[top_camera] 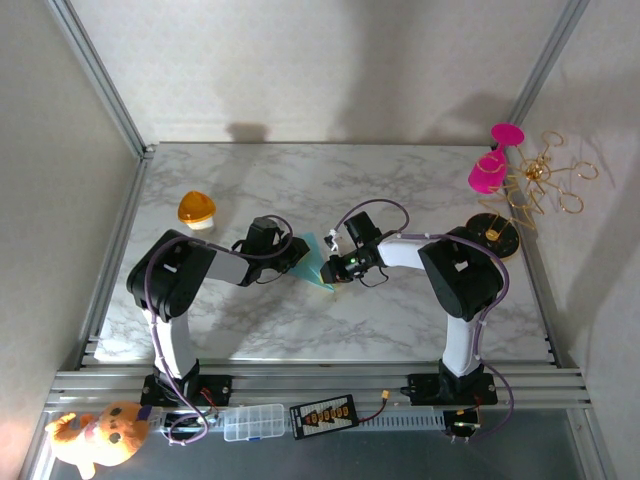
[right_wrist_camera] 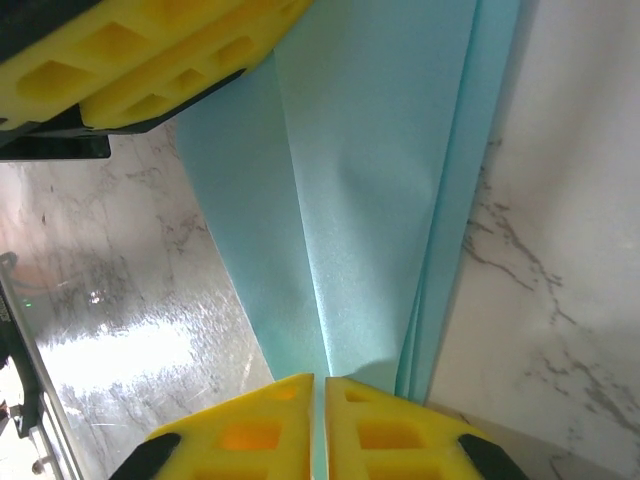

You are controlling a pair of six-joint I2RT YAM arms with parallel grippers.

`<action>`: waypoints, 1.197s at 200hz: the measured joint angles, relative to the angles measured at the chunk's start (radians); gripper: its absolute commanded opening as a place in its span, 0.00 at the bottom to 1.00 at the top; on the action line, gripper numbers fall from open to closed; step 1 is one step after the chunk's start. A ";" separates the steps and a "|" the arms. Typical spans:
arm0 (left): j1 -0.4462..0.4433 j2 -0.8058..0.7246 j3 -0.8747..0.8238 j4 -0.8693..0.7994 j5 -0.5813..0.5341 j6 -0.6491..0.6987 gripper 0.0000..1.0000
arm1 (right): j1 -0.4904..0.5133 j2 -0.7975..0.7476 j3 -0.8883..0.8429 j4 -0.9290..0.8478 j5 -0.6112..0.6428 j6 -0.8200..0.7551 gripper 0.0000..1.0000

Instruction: Fold a paper plane with a square sheet of paper (pick it up from the middle)

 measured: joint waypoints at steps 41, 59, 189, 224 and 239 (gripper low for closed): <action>0.000 0.000 0.000 -0.016 -0.009 0.000 0.14 | 0.000 -0.044 0.000 0.058 -0.014 0.068 0.14; 0.000 0.000 0.000 -0.016 -0.011 0.000 0.14 | 0.003 -0.054 0.002 0.096 -0.010 0.095 0.12; 0.000 0.000 0.000 -0.019 -0.014 0.000 0.15 | 0.057 0.042 0.065 0.068 0.124 0.167 0.05; -0.004 -0.014 0.005 -0.036 -0.010 0.006 0.17 | 0.057 0.043 0.071 0.055 0.137 0.164 0.06; -0.010 -0.029 0.005 -0.045 -0.010 0.012 0.17 | 0.057 0.043 0.073 0.049 0.140 0.164 0.06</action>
